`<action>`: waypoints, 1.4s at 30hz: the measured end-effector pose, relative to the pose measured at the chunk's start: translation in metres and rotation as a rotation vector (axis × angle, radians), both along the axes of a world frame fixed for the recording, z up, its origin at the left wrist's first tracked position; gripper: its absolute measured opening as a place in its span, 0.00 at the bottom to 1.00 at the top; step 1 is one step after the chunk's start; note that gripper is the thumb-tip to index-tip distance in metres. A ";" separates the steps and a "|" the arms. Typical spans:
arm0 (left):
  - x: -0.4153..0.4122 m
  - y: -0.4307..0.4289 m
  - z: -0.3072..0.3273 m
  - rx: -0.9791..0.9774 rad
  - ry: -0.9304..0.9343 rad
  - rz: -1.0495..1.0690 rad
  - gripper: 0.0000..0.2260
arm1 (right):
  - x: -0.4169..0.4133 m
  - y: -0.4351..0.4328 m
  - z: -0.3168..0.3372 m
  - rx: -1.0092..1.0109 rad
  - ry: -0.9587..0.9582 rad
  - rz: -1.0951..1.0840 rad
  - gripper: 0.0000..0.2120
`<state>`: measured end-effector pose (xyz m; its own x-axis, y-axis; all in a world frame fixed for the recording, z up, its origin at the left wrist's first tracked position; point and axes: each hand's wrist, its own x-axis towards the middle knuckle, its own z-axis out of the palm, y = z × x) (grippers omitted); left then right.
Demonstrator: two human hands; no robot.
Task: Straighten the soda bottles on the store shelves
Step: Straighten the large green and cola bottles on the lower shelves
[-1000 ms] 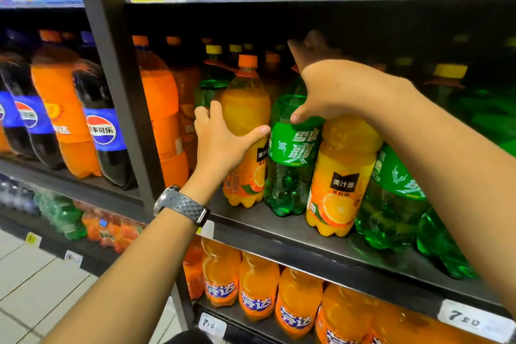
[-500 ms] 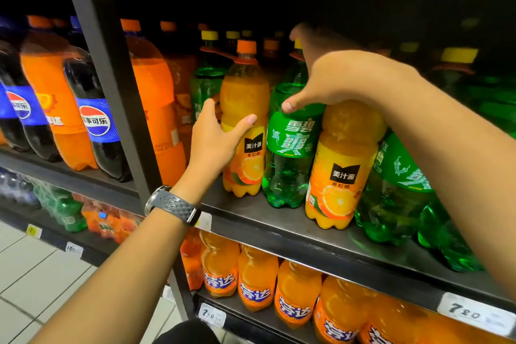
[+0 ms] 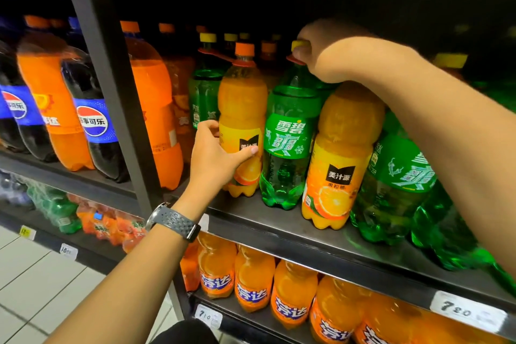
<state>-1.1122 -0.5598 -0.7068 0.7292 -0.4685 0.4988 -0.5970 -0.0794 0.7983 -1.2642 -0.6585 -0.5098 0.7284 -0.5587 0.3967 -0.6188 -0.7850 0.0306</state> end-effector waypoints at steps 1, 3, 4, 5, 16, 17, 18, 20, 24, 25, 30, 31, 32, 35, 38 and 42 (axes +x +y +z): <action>0.000 0.001 -0.001 -0.014 0.015 -0.025 0.36 | 0.001 -0.001 0.000 -0.004 -0.002 -0.006 0.20; 0.002 0.003 -0.003 -0.028 0.039 -0.078 0.35 | 0.003 -0.001 0.001 -0.006 -0.006 -0.013 0.20; 0.003 0.004 -0.004 -0.026 0.052 -0.106 0.35 | 0.003 -0.001 0.001 -0.007 -0.011 -0.013 0.20; 0.003 0.005 -0.005 -0.024 0.066 -0.133 0.36 | 0.003 -0.001 0.001 -0.010 -0.016 -0.010 0.20; -0.004 0.004 -0.026 0.044 -0.056 0.006 0.41 | 0.002 -0.004 0.002 -0.012 -0.028 0.014 0.19; -0.002 0.004 -0.026 0.043 -0.053 -0.014 0.40 | 0.002 -0.004 0.002 -0.011 -0.027 0.015 0.19; -0.001 0.005 -0.026 0.038 -0.041 -0.044 0.39 | 0.001 -0.004 0.002 -0.007 -0.026 0.017 0.19; -0.001 0.007 -0.026 0.016 -0.007 -0.108 0.37 | 0.001 -0.004 0.002 -0.004 -0.020 0.018 0.20; -0.003 0.012 -0.026 -0.012 0.009 -0.158 0.34 | 0.000 0.000 0.004 -0.005 -0.009 0.017 0.20; -0.004 0.012 -0.025 -0.015 0.009 -0.160 0.34 | -0.001 0.001 0.005 -0.008 -0.003 0.019 0.19; -0.018 0.013 -0.015 0.013 -0.144 -0.007 0.40 | -0.005 0.002 0.008 0.012 -0.001 0.038 0.21; -0.022 0.014 -0.012 0.000 -0.222 0.052 0.41 | -0.005 0.002 0.007 0.015 -0.006 0.046 0.21; -0.026 0.013 -0.009 -0.020 -0.295 0.100 0.42 | -0.006 0.001 0.007 0.015 -0.011 0.054 0.21; -0.035 0.009 -0.002 -0.053 -0.383 0.143 0.41 | -0.007 0.001 0.005 0.015 -0.035 0.064 0.21; -0.030 0.004 -0.002 -0.037 -0.231 0.100 0.45 | -0.008 0.000 0.002 0.024 -0.062 0.075 0.20; -0.013 0.005 -0.007 0.023 -0.081 0.041 0.44 | -0.006 -0.003 0.000 0.029 -0.084 0.068 0.18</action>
<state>-1.1252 -0.5551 -0.7135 0.7059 -0.4514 0.5459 -0.6552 -0.1230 0.7454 -1.2703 -0.6616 -0.5098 0.7299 -0.5211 0.4424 -0.5632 -0.8252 -0.0429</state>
